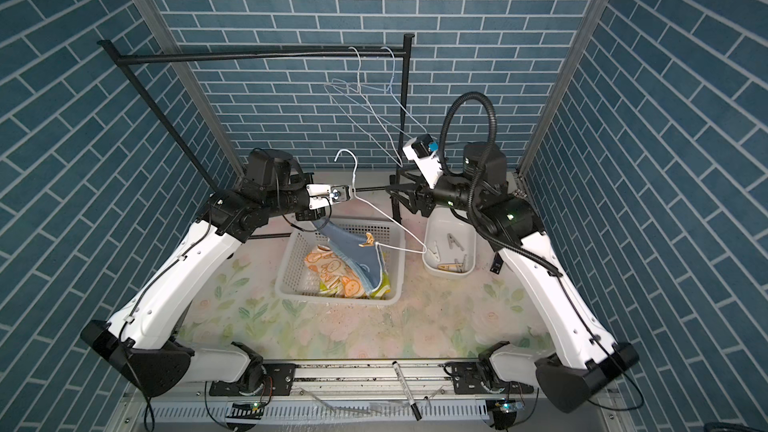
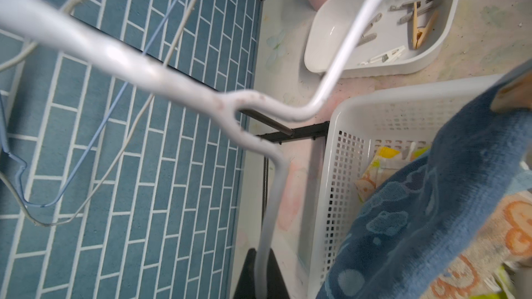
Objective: Remove the clothespins securing towels to the hanger
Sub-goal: Pick up the hanger from the clothesline, then remove the clothespin from the hanger.
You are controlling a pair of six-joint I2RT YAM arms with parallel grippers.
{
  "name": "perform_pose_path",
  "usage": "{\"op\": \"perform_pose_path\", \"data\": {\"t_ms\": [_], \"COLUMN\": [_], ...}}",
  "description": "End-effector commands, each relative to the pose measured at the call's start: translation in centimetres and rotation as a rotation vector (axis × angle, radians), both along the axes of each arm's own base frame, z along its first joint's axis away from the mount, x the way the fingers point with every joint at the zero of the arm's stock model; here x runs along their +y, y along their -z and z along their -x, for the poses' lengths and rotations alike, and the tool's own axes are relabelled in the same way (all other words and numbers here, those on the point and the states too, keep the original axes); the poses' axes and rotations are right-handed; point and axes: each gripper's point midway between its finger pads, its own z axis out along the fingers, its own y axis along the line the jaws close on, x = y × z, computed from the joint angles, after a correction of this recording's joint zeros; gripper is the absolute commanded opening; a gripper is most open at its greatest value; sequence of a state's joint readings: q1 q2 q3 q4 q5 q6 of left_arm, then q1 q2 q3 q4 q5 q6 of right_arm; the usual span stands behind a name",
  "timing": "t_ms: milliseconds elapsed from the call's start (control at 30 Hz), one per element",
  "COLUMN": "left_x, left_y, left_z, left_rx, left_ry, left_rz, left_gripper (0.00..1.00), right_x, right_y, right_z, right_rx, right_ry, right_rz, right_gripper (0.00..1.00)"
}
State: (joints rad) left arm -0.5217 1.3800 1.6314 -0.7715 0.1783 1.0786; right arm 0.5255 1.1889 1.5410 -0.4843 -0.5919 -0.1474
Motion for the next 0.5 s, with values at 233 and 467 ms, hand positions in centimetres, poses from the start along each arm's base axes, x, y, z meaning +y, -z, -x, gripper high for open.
{"op": "perform_pose_path", "data": {"t_ms": [233,467], "left_x": [2.1,1.5], "left_y": [1.8,1.7], "left_z": [1.6,2.2], "left_rx": [0.184,0.217], "left_ry": [-0.253,-0.273], "left_rz": [-0.069,-0.007], "left_gripper": [0.00,0.00], "right_x": [-2.2,0.2], "right_y": [5.2,10.7], "right_z": [5.4,5.1], "right_rx": [-0.404,-0.418], "right_ry": [-0.081,-0.113], "right_rz": [0.124,0.300], "right_gripper": [0.68,0.75]}}
